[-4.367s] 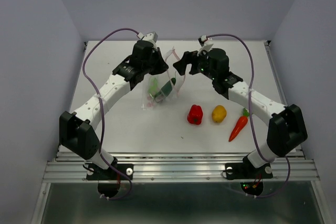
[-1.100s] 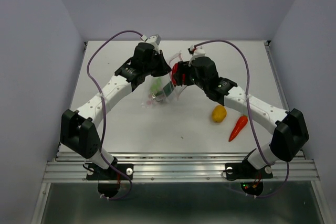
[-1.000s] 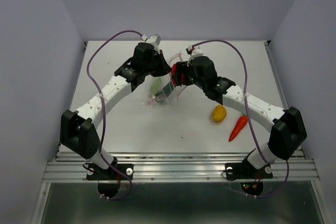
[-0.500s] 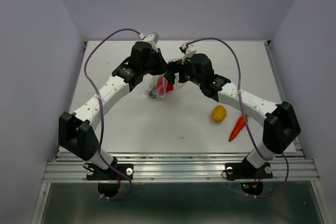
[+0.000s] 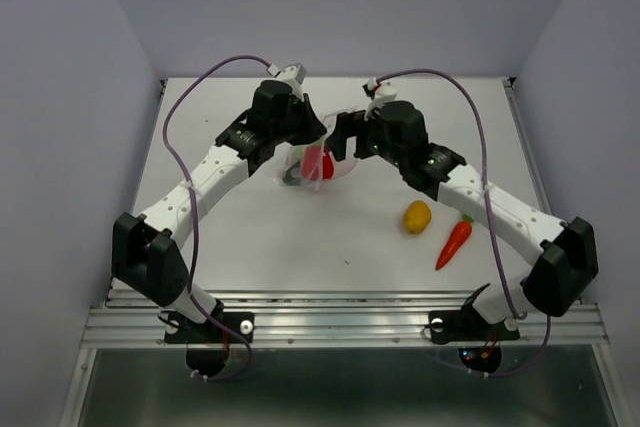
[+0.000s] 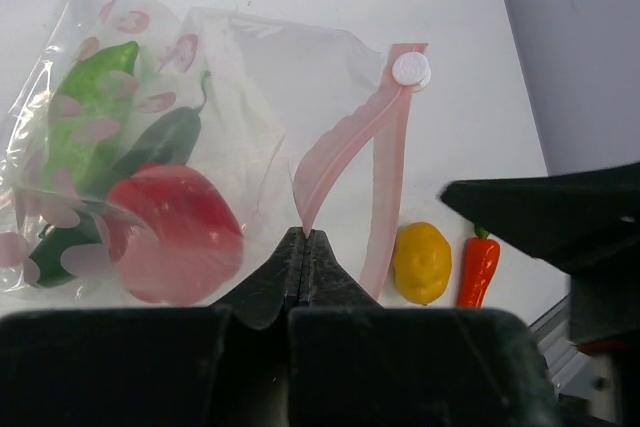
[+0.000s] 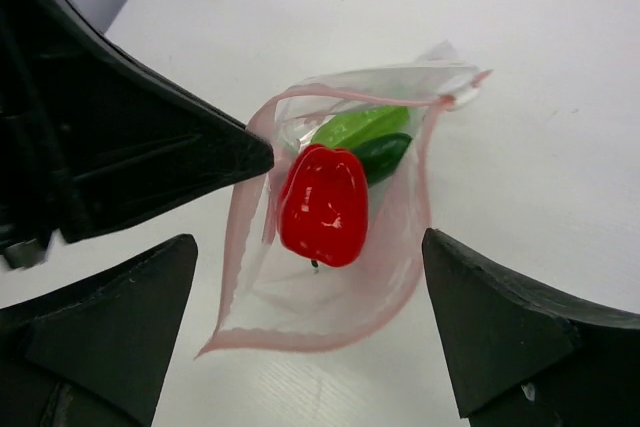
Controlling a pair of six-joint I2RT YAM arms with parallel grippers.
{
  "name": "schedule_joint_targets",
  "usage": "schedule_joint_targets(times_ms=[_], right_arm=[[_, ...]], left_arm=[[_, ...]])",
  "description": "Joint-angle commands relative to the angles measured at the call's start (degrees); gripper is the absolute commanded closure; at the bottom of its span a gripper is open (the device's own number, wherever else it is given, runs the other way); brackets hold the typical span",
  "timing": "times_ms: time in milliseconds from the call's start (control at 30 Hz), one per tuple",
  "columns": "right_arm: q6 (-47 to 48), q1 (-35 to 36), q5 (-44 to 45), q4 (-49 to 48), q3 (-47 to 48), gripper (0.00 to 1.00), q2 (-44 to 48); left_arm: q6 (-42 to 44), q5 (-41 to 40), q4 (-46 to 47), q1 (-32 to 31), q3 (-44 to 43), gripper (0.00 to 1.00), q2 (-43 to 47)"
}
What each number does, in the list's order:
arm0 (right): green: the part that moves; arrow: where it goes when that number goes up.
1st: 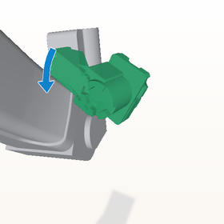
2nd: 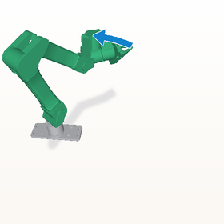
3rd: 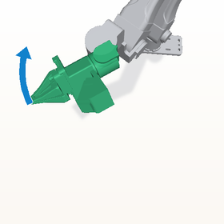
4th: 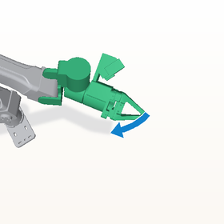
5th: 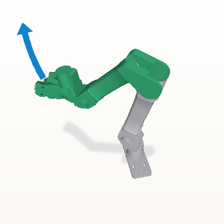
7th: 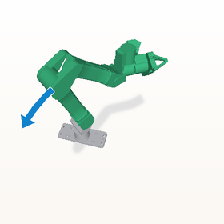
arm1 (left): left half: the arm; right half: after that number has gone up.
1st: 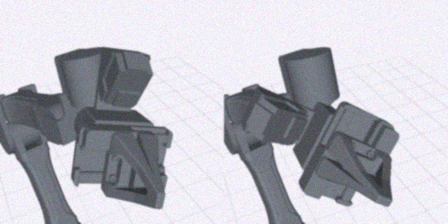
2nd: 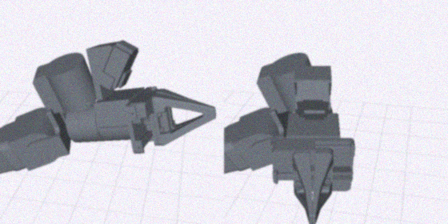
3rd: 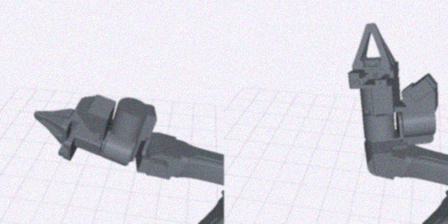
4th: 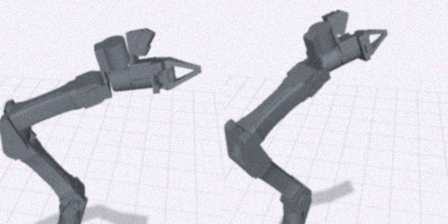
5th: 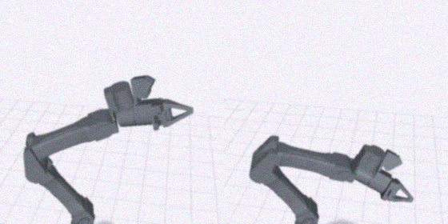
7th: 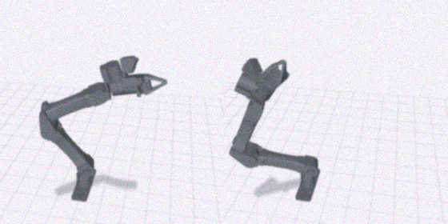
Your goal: Place the food in the zip-top bag and seal the zipper
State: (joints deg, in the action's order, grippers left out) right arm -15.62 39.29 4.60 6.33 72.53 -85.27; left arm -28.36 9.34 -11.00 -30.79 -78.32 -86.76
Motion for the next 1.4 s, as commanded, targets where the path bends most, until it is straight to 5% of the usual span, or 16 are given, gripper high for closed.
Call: schedule_joint_targets(times_ms=[0, 167, 300, 567, 867, 1367], right_arm=[[-5.8, 0.0, 7.9, 7.9, -1.9, 0.0, 11.0], [-17.0, -0.5, 20.9, 24.7, -9.5, 0.0, 20.0], [-22.5, -5.0, 20.3, 32.9, -12.8, 0.0, 20.2], [-23.9, -13.8, 12.4, 30.7, -18.1, 0.0, 12.1], [-24.1, -15.6, 8.0, 22.5, -21.7, 0.0, 3.7], [-25.4, -16.1, 4.6, 22.9, -26.6, 0.0, 4.4]], left_arm=[[0.1, 1.0, 2.0, -0.4, -0.9, 1.0, 0.3], [0.1, 1.2, 2.3, -0.4, -0.7, 1.0, 0.5], [0.1, 1.4, 2.3, -0.3, -0.4, 1.0, 0.5], [0.1, 1.5, 2.4, -0.4, 0.5, 1.0, 1.0], [0.2, 1.7, 2.4, -0.3, 0.5, 1.0, 0.6], [0.1, 1.6, 2.5, -0.3, 0.6, 1.0, 0.2]])
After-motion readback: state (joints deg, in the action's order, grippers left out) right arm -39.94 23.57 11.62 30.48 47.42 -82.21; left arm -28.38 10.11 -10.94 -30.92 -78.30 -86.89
